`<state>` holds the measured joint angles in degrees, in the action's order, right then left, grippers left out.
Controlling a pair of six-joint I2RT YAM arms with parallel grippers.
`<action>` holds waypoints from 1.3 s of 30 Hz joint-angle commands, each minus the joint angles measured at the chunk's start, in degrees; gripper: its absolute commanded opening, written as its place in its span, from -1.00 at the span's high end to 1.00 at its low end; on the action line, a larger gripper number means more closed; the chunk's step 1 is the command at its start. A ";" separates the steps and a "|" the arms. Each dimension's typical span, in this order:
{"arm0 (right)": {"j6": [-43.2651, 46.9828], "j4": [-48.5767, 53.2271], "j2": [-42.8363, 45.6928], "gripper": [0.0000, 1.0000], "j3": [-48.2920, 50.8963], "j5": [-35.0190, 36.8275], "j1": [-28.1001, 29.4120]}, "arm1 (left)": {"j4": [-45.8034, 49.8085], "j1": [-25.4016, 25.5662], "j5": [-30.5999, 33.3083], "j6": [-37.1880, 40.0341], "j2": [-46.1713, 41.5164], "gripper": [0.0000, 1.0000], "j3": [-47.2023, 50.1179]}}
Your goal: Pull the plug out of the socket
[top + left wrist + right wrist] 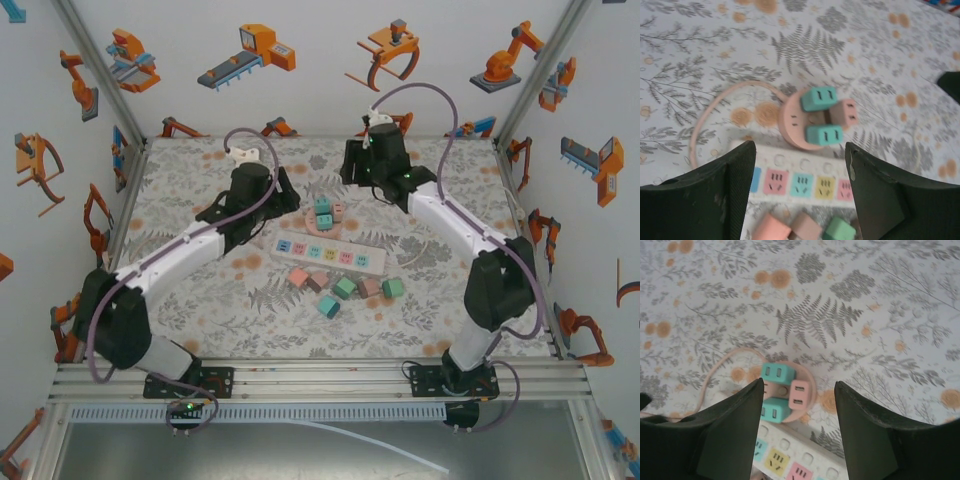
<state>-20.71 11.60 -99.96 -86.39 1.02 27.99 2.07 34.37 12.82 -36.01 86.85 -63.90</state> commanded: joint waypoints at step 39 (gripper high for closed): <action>-3.17 16.27 -22.41 0.07 -10.03 0.16 4.35 | 7.92 -1.33 -18.51 -5.18 33.76 0.21 -17.84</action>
<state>-21.93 29.28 -119.85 -96.64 0.05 31.33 7.40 32.36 -4.14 -40.32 117.71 -80.95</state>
